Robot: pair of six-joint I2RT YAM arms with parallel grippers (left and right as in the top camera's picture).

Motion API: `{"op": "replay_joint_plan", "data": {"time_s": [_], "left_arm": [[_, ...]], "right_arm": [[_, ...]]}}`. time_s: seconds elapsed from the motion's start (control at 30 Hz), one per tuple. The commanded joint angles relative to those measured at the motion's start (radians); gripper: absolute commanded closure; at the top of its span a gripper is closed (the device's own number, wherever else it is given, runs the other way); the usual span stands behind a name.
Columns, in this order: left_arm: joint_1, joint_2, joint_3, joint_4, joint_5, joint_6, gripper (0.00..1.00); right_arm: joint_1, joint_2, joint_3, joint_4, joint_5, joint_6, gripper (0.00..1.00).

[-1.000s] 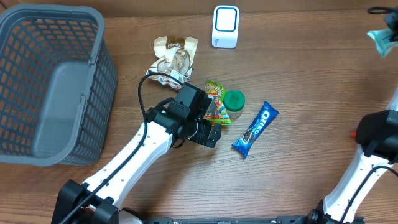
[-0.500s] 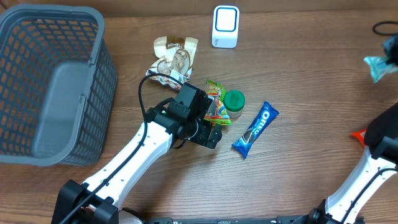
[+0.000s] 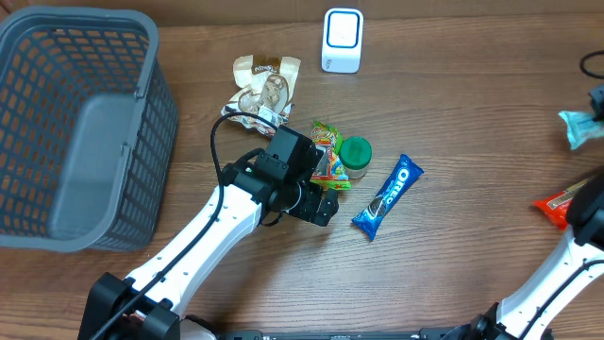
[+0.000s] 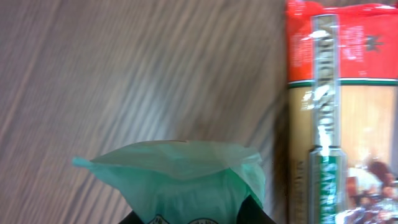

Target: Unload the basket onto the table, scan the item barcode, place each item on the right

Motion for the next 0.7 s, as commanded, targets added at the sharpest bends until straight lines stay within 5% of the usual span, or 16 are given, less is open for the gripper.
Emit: {"op": "replay_joint_plan", "data": {"time_s": [0.0,0.1,0.17,0.23,0.27,0.67], "left_arm": [[-0.007,0.0,0.023,0.001,0.02,0.018,0.0],[-0.007,0.0,0.023,0.008,0.02,0.018,0.01],[-0.007,0.0,0.023,0.012,0.02,0.018,0.0],[-0.007,0.0,0.023,0.012,0.02,0.018,0.0],[-0.007,0.0,0.023,0.012,0.021,0.018,0.0],[-0.007,0.0,0.023,0.014,0.037,0.019,0.0]], "right_arm": [[-0.05,-0.039,-0.024,0.01,-0.017,0.018,0.96],[-0.055,-0.039,-0.03,0.015,-0.021,-0.013,0.93],[-0.055,-0.039,-0.031,0.018,-0.022,-0.039,0.76],[-0.053,-0.039,-0.031,0.02,-0.023,-0.039,0.42],[-0.053,-0.039,-0.031,0.023,-0.025,-0.038,0.02],[-0.051,-0.064,-0.029,0.03,-0.16,-0.066,0.0]]}}
